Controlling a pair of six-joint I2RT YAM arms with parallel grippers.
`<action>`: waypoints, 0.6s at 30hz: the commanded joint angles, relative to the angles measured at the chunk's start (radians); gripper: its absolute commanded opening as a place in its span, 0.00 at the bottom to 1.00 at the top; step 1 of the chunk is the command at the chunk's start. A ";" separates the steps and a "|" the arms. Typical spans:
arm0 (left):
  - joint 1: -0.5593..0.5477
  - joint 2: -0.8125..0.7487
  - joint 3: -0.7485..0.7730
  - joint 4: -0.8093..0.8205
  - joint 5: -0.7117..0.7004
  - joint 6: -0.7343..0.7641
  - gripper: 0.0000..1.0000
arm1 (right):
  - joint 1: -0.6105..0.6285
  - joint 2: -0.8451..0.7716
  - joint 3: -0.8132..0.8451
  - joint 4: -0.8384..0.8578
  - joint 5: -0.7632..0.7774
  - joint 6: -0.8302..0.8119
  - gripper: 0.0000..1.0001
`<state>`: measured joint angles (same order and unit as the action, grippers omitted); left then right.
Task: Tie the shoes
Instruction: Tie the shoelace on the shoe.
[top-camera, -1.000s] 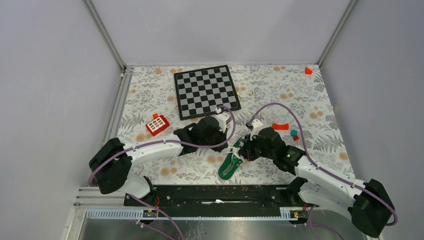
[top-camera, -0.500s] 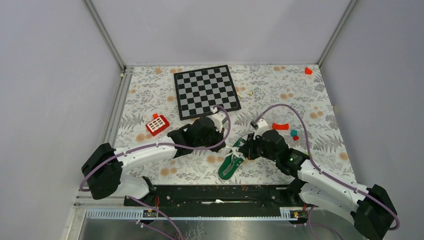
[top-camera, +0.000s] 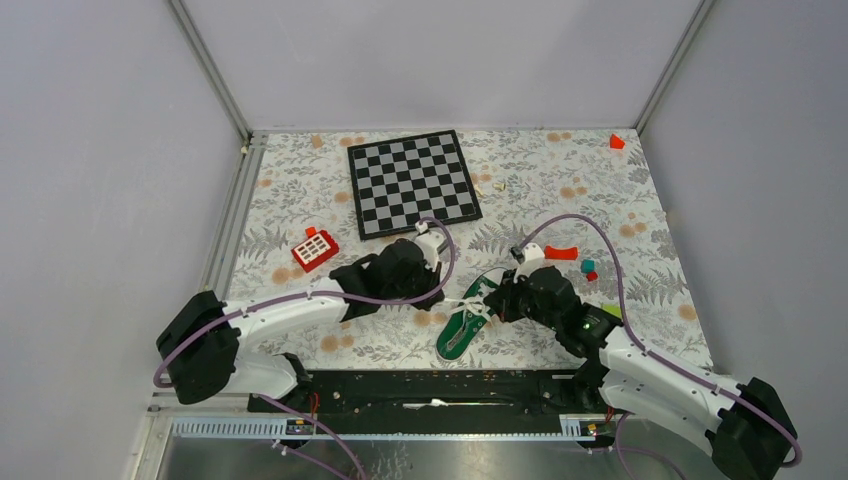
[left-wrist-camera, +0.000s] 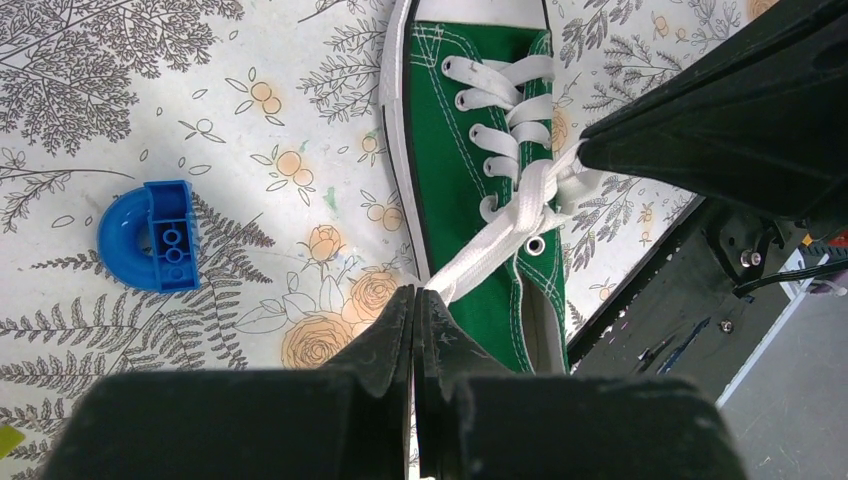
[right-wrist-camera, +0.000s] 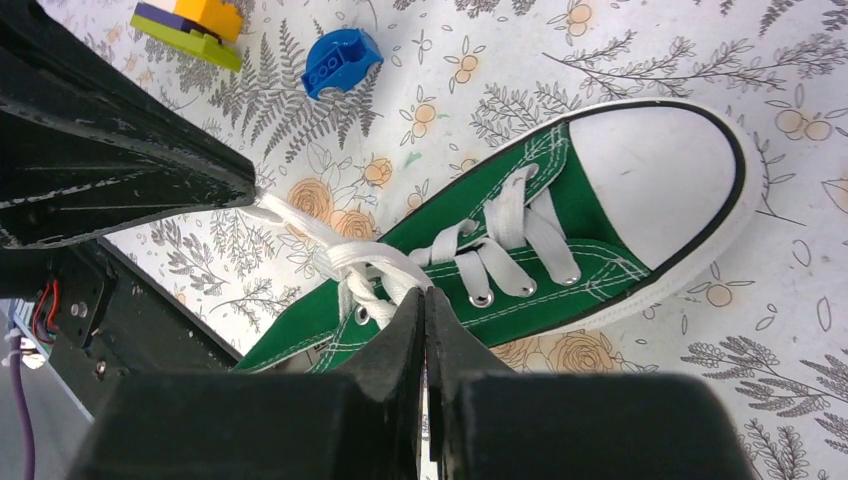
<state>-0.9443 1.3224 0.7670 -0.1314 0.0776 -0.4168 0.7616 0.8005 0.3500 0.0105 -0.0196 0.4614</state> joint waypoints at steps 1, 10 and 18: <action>0.006 -0.045 -0.015 0.021 -0.029 -0.010 0.00 | 0.007 -0.051 -0.028 0.024 0.093 0.034 0.00; 0.005 -0.042 -0.046 0.027 -0.033 -0.017 0.00 | 0.006 -0.100 -0.076 0.030 0.129 0.084 0.00; 0.006 -0.044 -0.081 0.037 -0.040 -0.031 0.00 | 0.006 -0.113 -0.090 0.035 0.138 0.094 0.00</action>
<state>-0.9443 1.3018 0.7074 -0.1257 0.0696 -0.4385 0.7624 0.6952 0.2657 0.0135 0.0696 0.5476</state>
